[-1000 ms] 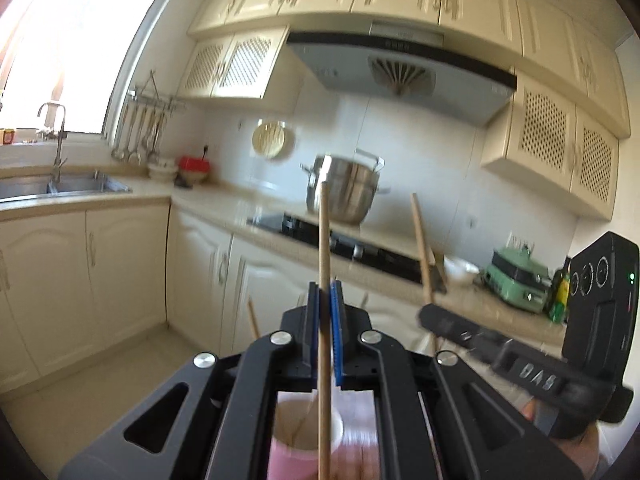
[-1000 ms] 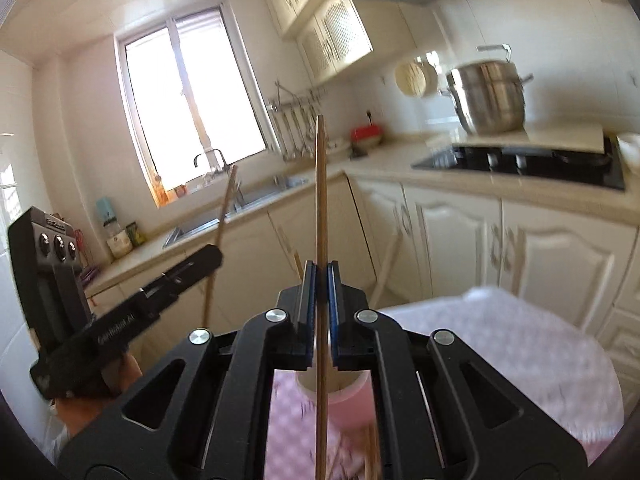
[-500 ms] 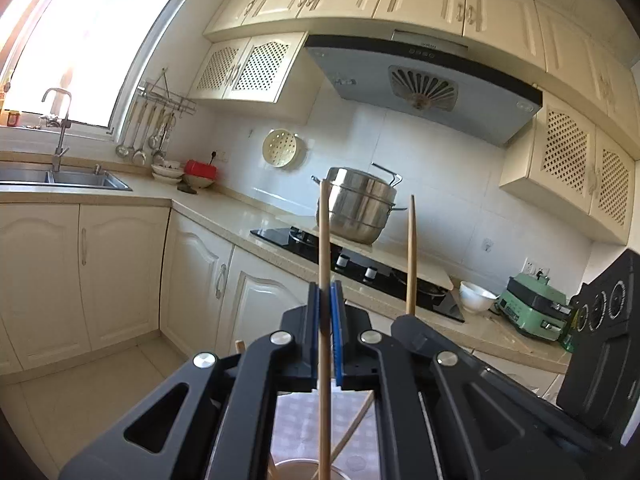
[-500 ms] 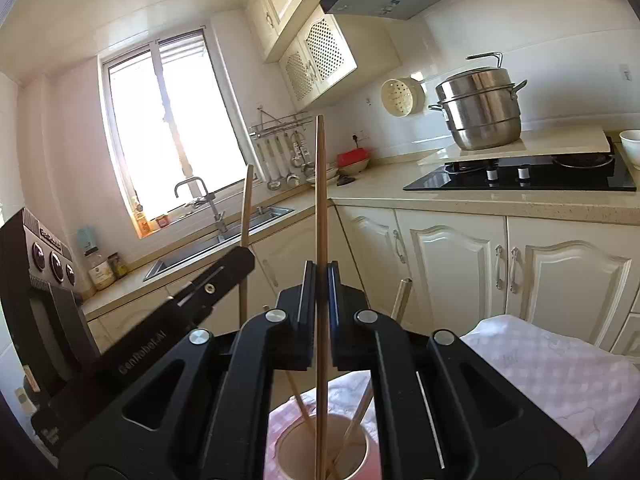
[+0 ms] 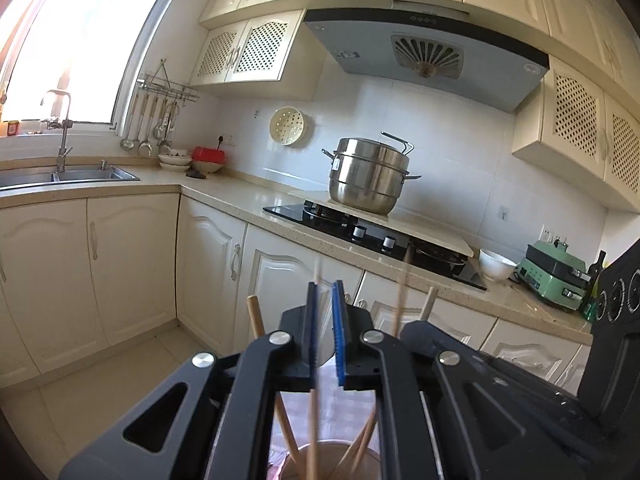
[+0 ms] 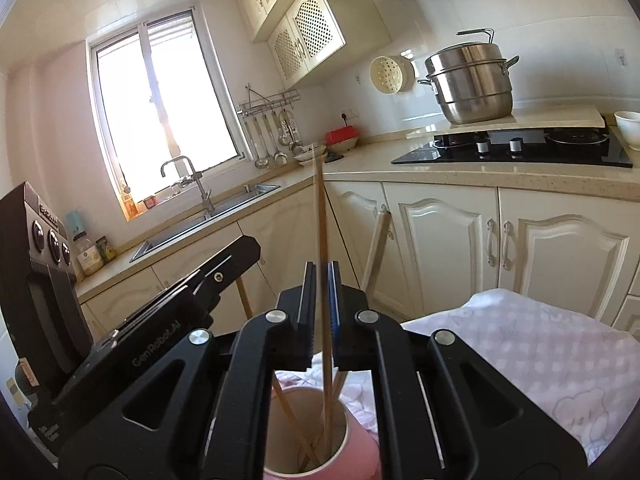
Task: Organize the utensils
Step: 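Lower the chopstick into the pink cup and open the right tool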
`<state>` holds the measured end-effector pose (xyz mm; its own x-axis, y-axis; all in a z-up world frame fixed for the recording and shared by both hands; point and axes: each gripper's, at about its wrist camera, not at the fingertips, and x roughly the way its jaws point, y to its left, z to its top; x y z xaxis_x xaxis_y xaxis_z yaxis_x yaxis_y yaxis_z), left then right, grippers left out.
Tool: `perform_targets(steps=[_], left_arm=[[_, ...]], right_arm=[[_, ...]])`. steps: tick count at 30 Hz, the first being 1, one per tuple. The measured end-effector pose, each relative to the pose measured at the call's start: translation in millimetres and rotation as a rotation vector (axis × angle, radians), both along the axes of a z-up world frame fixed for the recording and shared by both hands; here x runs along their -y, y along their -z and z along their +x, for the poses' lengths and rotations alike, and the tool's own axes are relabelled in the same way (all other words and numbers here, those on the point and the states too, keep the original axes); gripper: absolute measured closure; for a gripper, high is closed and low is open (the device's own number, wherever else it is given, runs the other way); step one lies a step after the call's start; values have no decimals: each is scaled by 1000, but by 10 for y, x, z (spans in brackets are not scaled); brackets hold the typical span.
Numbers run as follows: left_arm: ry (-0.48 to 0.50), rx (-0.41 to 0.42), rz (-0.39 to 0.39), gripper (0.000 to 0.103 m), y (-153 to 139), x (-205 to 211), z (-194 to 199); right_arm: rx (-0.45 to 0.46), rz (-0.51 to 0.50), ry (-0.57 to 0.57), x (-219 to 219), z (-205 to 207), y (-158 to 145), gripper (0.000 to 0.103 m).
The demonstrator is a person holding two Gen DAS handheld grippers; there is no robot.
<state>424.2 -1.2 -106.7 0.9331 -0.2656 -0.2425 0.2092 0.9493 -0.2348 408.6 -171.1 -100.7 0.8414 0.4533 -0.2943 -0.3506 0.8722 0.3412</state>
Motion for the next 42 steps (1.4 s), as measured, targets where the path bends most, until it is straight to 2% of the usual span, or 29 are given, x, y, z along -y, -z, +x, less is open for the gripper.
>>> perform_targets(steps=[1, 3, 5, 7, 18, 25, 34, 39, 40, 41, 42], left_arm=[[-4, 6, 0, 79, -19, 3, -27], [-12, 19, -4, 63, -45, -28, -83], [-14, 35, -23, 59, -73, -80, -148], [-13, 46, -37, 58, -107, -135, -179], [-7, 53, -44, 55, -244, -208, -307], [-16, 19, -36, 55, -208, -280, -345], [-46, 8, -29, 49, -167, -445, -530], [-85, -18, -29, 29, -102, -625, -666], [-93, -25, -29, 25, -92, -656, -694], [-106, -36, -29, 18, -78, -695, -733], [-118, -48, -22, 12, -64, -715, -768]], right_arm=[[-1, -2, 2, 9, -26, -16, 95], [1, -7, 10, 32, -78, -37, 87], [10, -5, 29, 75, -134, -58, 62], [22, -5, 47, 130, -182, -74, 49], [14, -3, 44, 226, -275, -142, 46], [-11, 3, 46, 321, -307, -114, 45], [-30, -8, 62, 526, -464, -117, 38], [-39, -24, 60, 633, -621, -127, 24], [-50, -22, 56, 659, -642, -116, 18], [-71, -16, 49, 696, -668, -98, 11], [-84, -15, 47, 715, -688, -83, 8]])
